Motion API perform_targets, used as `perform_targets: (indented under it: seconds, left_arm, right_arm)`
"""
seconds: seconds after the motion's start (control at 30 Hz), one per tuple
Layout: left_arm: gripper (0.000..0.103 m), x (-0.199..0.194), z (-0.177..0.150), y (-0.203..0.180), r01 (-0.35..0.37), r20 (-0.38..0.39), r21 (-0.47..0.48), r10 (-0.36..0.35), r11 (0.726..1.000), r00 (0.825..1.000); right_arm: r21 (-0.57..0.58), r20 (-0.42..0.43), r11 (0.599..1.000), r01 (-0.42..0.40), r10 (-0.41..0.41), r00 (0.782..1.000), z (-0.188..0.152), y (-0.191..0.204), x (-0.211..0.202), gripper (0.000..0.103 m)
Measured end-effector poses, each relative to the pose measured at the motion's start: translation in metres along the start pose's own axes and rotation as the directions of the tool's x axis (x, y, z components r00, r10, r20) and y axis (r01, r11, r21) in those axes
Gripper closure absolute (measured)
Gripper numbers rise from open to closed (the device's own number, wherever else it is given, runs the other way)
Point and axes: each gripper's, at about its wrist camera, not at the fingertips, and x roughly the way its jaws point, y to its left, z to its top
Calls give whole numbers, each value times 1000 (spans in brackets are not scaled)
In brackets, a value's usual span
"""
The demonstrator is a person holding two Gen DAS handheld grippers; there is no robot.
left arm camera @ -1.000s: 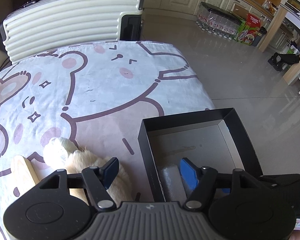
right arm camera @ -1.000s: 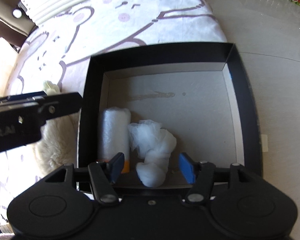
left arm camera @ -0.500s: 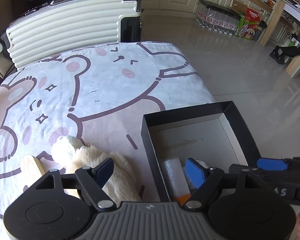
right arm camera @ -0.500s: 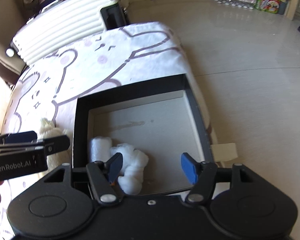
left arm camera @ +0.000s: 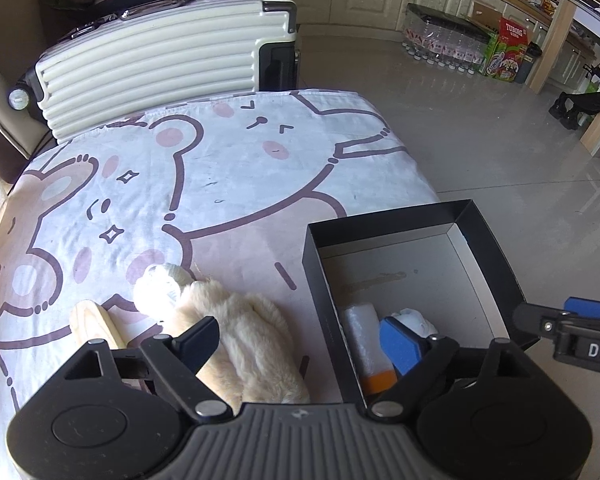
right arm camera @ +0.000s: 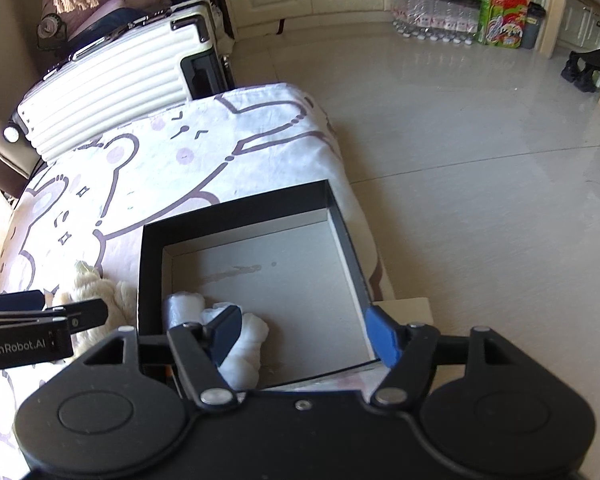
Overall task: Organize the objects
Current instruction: 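Withdraw both tools from the box back toward the remaining objects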
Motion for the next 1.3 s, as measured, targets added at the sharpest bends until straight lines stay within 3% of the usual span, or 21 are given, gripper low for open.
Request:
perform_targets:
  seconds: [0.17,0.67,0.83,1.0,1.07,1.3]
  left_arm:
    - [12,-7,-4,0,-12,5,2,12,1000,1000]
    - [0,-27,-15,-2,-43,34,-3,43,999,999]
    - [0,-34,-18,-3,-47,47,-7,47,999,998]
    - [0,-41,-21,-4,-50,63,-5,50,999,997]
    - [0,-43,-22,-4,-53,70,-4,54,999,996]
    - [0,-48,-26,-1,-59,84,-10,60,998,995]
  right_arm:
    - [-1,27,1000,25,-25,999,-4,-4,-13,23]
    - [1,68,997,73,-73,995,-17,-15,-38,14]
    - [13,79,997,82,-83,993,-20,-20,-45,6]
    - [16,102,996,93,-94,990,-24,-23,-53,6]
    - [12,117,995,96,-97,988,-28,-23,-55,0]
    - [16,138,994,107,-108,985,-31,-23,-62,0]
